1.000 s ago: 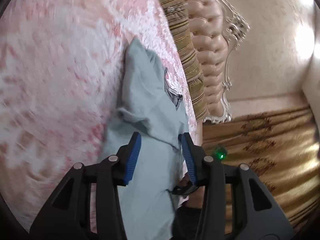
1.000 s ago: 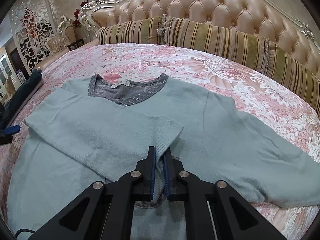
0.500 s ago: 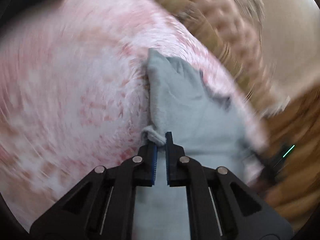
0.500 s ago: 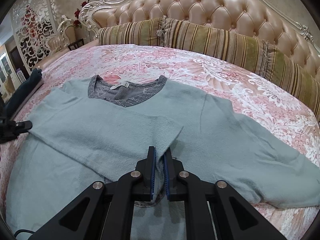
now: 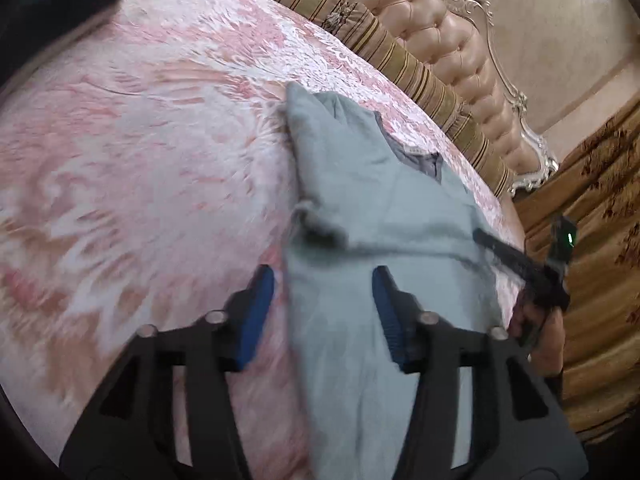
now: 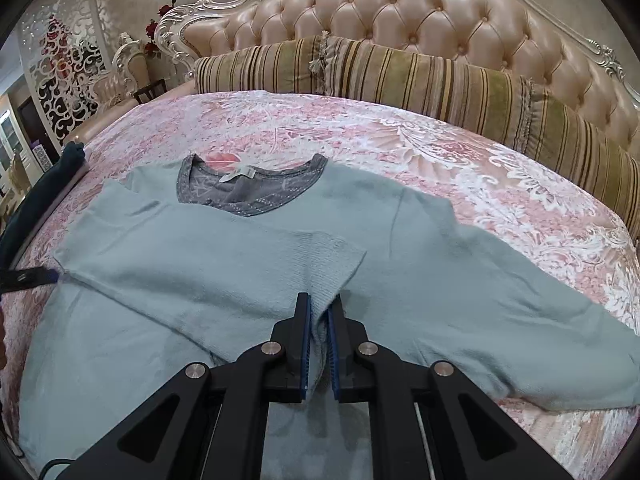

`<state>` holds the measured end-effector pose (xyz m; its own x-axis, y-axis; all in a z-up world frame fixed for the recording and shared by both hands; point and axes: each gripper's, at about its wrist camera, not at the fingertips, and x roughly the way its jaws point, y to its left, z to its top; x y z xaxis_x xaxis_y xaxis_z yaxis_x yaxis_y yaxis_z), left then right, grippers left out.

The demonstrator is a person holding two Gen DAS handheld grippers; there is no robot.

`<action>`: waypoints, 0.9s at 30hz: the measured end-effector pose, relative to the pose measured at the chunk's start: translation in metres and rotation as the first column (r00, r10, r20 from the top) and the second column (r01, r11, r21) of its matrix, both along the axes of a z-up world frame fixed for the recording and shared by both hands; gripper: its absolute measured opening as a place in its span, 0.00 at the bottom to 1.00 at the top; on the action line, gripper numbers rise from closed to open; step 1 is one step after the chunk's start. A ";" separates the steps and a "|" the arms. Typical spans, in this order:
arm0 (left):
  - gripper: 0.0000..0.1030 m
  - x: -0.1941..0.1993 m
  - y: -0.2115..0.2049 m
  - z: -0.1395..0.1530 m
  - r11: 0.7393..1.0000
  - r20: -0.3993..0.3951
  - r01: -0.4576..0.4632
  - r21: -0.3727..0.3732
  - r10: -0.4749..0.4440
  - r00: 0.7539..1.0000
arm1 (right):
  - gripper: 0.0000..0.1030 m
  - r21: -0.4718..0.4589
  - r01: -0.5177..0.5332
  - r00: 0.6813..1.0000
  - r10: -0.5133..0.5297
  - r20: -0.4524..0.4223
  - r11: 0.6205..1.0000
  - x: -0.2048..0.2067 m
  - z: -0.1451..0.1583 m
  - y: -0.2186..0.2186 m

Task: Fold clothes

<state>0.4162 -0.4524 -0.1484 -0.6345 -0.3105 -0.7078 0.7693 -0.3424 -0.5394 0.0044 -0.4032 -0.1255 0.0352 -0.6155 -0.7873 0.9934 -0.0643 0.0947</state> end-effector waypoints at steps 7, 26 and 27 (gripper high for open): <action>0.43 0.004 -0.019 0.015 0.997 -0.020 -0.010 -0.078 0.008 1.000 | 0.08 0.006 0.009 1.000 -0.009 0.009 1.000 -0.001 -0.006 -0.003; 0.57 -0.027 -0.036 0.007 0.958 0.198 0.268 -0.100 -0.245 0.949 | 0.09 0.002 0.009 1.000 -0.009 0.012 1.000 -0.001 -0.009 -0.004; 0.57 -0.031 -0.039 0.005 0.956 0.200 0.277 -0.095 -0.254 0.946 | 0.09 0.001 0.009 1.000 -0.009 0.012 1.000 -0.001 -0.009 -0.004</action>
